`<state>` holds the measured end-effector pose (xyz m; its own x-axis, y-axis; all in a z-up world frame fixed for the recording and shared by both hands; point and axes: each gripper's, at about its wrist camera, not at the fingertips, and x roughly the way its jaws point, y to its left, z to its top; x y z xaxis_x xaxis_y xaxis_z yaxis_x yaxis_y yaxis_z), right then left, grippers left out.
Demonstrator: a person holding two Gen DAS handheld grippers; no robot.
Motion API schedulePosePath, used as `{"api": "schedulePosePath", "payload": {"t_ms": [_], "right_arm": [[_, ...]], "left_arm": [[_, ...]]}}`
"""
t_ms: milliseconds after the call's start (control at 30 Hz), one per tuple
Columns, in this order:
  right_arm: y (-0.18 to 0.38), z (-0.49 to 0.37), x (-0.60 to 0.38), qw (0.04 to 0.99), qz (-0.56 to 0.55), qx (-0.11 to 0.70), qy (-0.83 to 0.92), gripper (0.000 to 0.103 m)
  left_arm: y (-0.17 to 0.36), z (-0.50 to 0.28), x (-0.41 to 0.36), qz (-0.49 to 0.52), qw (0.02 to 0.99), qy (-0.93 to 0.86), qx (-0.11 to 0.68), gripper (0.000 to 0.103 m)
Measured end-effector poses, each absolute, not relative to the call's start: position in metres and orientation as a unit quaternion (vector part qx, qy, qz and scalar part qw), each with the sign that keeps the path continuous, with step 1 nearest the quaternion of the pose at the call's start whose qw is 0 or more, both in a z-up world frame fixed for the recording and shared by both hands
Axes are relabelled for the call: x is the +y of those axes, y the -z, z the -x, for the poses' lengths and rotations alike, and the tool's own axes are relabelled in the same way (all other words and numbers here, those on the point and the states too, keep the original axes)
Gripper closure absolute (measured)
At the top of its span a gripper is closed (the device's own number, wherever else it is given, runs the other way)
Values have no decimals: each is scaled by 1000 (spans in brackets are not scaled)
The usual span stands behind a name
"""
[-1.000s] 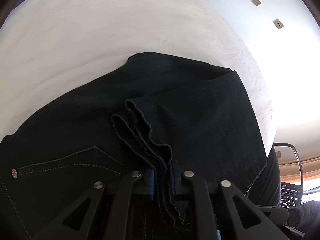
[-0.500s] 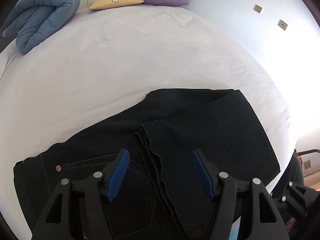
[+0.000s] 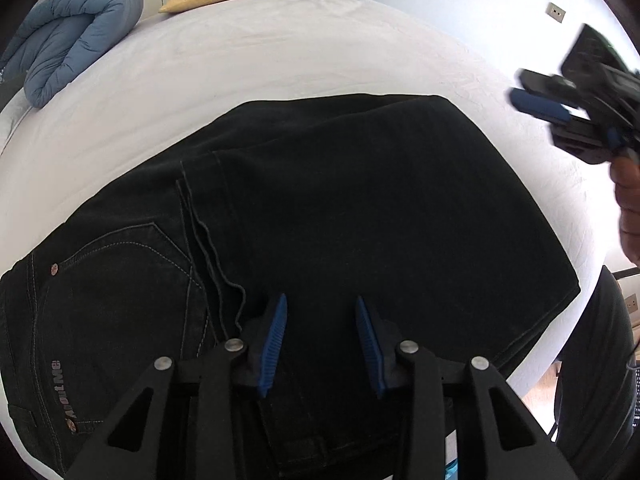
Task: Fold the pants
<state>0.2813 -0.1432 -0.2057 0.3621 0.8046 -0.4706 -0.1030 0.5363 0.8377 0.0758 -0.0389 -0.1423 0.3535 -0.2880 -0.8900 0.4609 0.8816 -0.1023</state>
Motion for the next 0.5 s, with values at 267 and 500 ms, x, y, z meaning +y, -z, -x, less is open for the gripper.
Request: {"api": "schedulePosePath", "payload": {"t_ms": [267,500], "right_arm": [[298,-332,-117,669,-392,559,-293,90],[284,-228,-102,654,-360,571,-342,90]], "left_arm": [[144,-70,-41,-82,821,222,519,64],[145,-69,-44,-78,823,222,516,64]]}}
